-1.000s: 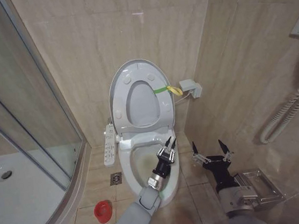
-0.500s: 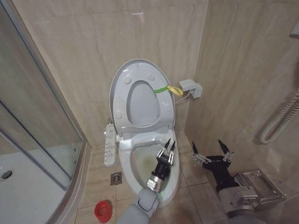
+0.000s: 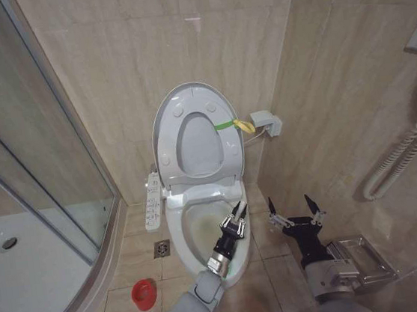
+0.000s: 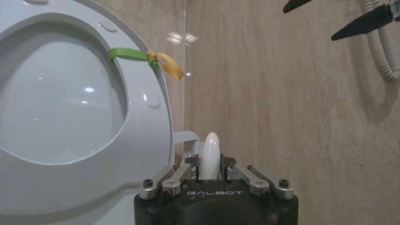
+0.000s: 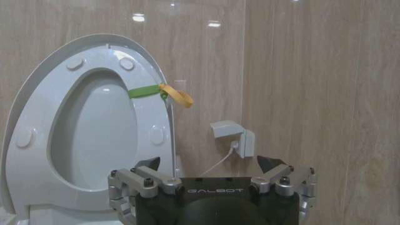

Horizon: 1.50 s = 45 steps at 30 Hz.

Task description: Open the toilet lid, clean the toilet bowl with a toilet brush, close the toilet lid, and flush.

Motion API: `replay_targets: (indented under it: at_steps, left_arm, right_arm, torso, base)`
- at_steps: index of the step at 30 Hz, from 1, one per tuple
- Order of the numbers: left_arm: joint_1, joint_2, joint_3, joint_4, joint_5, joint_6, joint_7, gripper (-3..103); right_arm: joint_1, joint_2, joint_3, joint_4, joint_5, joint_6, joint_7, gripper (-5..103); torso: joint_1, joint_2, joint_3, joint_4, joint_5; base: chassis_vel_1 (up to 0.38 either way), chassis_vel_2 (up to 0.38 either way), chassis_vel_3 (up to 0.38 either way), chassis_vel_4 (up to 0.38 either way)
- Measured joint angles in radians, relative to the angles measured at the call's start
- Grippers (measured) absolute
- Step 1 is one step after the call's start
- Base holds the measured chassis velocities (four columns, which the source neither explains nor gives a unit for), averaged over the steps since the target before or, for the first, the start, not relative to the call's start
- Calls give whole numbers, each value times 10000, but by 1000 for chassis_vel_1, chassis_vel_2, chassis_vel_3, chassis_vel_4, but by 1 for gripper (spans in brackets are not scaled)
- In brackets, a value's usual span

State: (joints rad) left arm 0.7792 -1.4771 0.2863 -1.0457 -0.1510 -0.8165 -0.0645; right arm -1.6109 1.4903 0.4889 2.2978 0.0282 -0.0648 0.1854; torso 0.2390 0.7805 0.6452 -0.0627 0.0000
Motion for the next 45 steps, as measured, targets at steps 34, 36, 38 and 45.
replay_targets:
  at_steps: [34,36,38,45]
  left_arm:
    - [-121,1171,-1056,-81,-579,1,206,22]
    - [3,1289,-1099,-640,-581,1,181,22]
    - [62,1343,-1102,-898,-569,1,172,22]
    - [441,1549,-917,-2383,-316,11,-55,22]
  right_arm:
    - [0,-1,0,0,0,0,0,100]
    - [0,0,0,0,0,0,0,100]
    - [0,0,0,0,0,0,0,100]
    - [0,0,0,0,0,0,0,100]
  torso:
    - [1,-1,1,0,0]
    - [0,-1,1,-2,-2]
    - [1,-1,1,-2,-1]
    - [0,0,0,-2,0]
  base:
    - [0,0,0,0]
    - [0,0,0,0]
    - [0,0,0,0]
    - [0,0,0,0]
